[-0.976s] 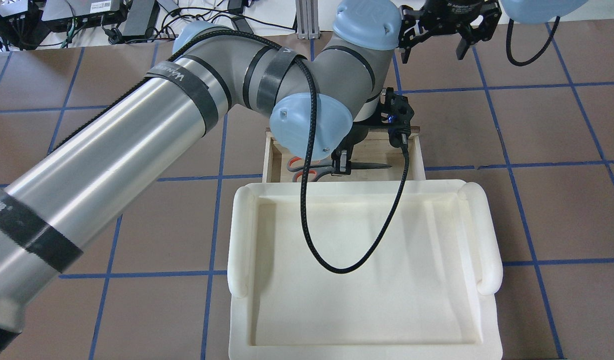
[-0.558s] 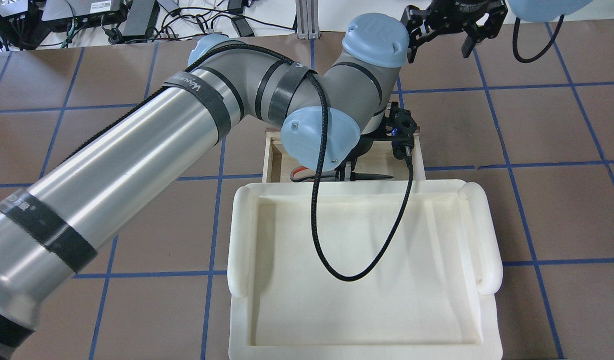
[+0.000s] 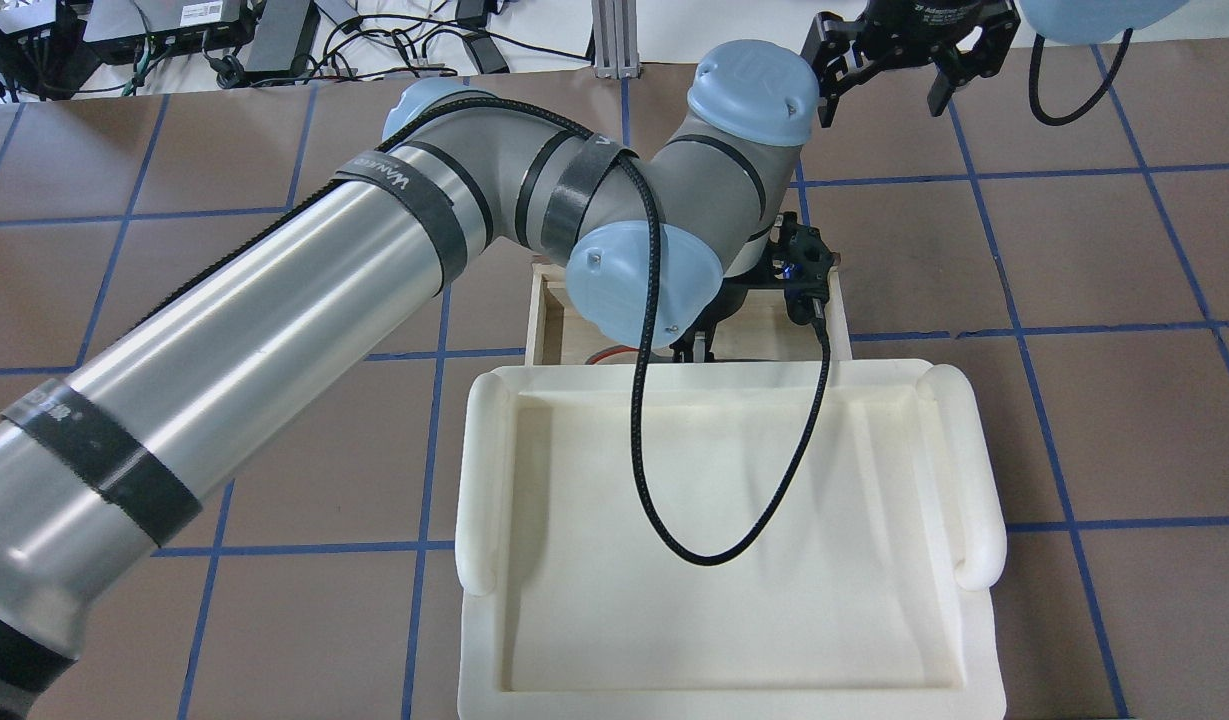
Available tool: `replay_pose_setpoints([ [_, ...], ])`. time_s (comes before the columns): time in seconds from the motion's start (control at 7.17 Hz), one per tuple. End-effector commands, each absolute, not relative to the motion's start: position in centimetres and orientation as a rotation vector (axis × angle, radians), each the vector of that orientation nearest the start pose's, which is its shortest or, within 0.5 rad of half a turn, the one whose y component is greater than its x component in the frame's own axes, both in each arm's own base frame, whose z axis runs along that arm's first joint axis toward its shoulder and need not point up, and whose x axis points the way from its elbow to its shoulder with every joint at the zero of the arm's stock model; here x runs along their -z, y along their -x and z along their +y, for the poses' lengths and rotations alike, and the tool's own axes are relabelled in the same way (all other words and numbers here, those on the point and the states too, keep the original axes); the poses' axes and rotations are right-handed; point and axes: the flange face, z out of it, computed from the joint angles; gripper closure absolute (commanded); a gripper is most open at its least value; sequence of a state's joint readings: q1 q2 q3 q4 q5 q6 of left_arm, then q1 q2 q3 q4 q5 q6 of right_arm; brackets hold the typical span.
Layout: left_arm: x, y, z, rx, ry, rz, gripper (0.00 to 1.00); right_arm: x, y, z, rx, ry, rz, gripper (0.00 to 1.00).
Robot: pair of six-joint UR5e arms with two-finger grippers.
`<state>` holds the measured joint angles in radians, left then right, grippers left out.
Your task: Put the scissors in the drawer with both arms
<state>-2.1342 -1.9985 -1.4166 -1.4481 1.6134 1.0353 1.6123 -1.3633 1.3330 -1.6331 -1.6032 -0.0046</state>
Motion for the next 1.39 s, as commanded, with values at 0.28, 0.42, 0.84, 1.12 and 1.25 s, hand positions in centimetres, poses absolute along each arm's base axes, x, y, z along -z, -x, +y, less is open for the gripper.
replay_pose_setpoints([
  [0.28,-33.9,44.9,-47.1,0.201,2.244,-2.217,0.00,-49.7,-15.3,-58.2,0.132,0.068,3.170,0.00],
  [0.42,-34.6,44.9,-47.0,0.182,2.248,-2.218,0.00,-48.9,-15.1,-58.0,0.113,0.064,3.172,0.00],
  [0.84,-41.4,41.5,-48.1,0.018,2.199,-2.312,0.00,-49.0,-14.8,-57.9,0.113,0.054,3.172,0.00],
  [1.12,-46.8,36.3,-48.3,-0.061,2.028,-2.484,0.00,-49.4,-15.3,-57.5,0.121,0.062,3.156,0.00],
  [1.25,-49.3,34.0,-48.1,-0.121,1.952,-2.554,0.00,-49.9,-15.6,-57.0,0.134,0.054,3.156,0.00],
])
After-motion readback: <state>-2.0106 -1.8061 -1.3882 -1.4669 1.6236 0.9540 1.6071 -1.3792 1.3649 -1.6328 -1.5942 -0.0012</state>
